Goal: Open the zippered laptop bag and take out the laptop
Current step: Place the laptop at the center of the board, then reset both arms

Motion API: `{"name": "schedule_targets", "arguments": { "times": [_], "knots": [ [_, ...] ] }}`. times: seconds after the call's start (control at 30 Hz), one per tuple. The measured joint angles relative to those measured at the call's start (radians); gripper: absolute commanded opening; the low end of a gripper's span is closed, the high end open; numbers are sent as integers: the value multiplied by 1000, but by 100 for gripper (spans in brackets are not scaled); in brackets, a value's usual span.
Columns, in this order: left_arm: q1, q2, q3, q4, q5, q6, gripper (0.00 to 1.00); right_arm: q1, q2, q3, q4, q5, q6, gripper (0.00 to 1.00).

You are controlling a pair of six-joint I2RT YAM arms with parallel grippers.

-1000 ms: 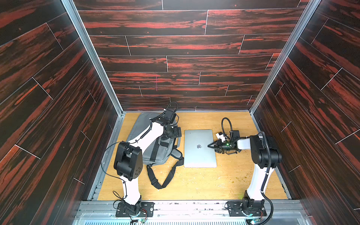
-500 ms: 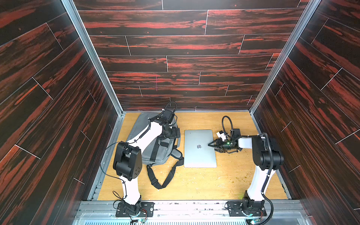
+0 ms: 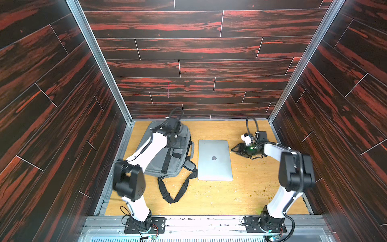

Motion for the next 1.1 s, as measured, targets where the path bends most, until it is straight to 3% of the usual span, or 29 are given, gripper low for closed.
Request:
{"name": "schedule_targets", "arguments": {
  "times": [0.27, 0.37, 0.5, 0.63, 0.83, 1.1],
  "knots": [
    [181, -292, -435, 417, -134, 97, 100, 0, -312, -149, 234, 190, -24, 82],
    [219, -342, -610, 613, -171, 104, 100, 0, -371, -247, 338, 312, -28, 92],
    [241, -351, -796, 842, -196, 100, 100, 0, -439, -406, 470, 447, -42, 93],
    [249, -346, -880, 1006, -215, 89, 100, 0, -458, -539, 626, 552, -51, 93],
    [259, -348, -899, 1159, -218, 82, 100, 1, -474, -728, 875, 686, -107, 93],
    [328, -407, -1033, 1230, -149, 37, 100, 1, -437, -803, 1118, 738, -166, 93]
  ]
}}
